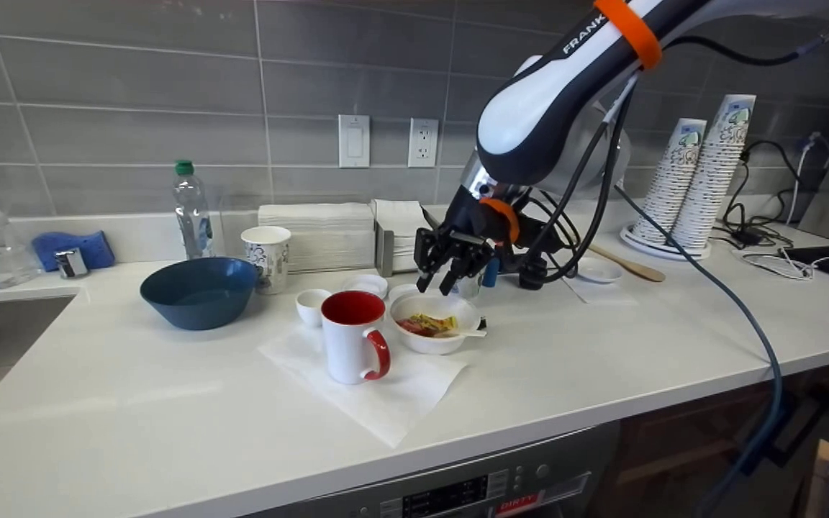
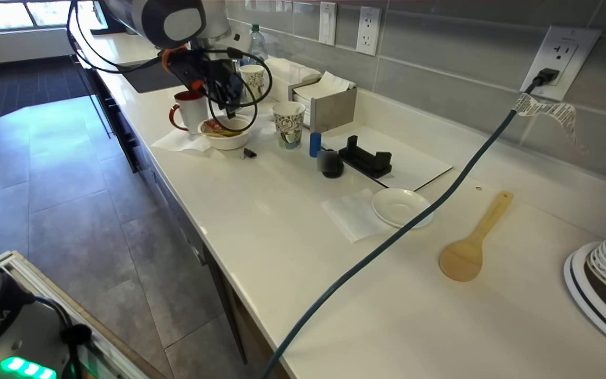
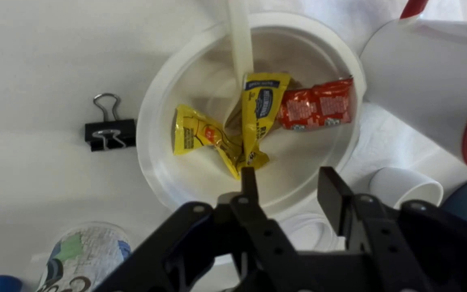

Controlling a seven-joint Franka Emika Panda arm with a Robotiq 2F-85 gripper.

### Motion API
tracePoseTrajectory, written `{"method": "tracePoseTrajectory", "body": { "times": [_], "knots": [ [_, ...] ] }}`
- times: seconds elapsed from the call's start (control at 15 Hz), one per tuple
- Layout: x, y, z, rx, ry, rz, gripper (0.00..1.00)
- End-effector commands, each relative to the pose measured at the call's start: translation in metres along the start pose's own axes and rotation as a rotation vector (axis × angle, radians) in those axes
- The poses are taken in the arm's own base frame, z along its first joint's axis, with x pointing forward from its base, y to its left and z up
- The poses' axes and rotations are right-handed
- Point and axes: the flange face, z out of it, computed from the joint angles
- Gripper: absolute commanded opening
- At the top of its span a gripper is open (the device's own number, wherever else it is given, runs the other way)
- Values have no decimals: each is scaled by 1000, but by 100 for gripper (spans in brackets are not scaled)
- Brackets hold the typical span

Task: Pick up the sachets on the right and put them in the white bowl on the left

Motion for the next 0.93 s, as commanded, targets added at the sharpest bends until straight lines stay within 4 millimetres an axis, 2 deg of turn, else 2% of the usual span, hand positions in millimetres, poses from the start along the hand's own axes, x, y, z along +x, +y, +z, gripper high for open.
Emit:
{"method": "tracePoseTrajectory", "body": {
  "times": [0.0, 0.2, 0.47, 0.67, 0.73, 0.87],
  "knots": [
    [-5, 8, -49, -2, 40, -68, 77],
    [-19, 18, -96, -26, 54, -145, 98],
    [-46, 37, -154, -5, 36, -218, 100],
    [-60, 65, -187, -26, 93, -251, 100],
    [-41, 46, -168, -9, 59, -219, 100],
    [-45, 52, -179, -6, 78, -216, 100]
  ]
}}
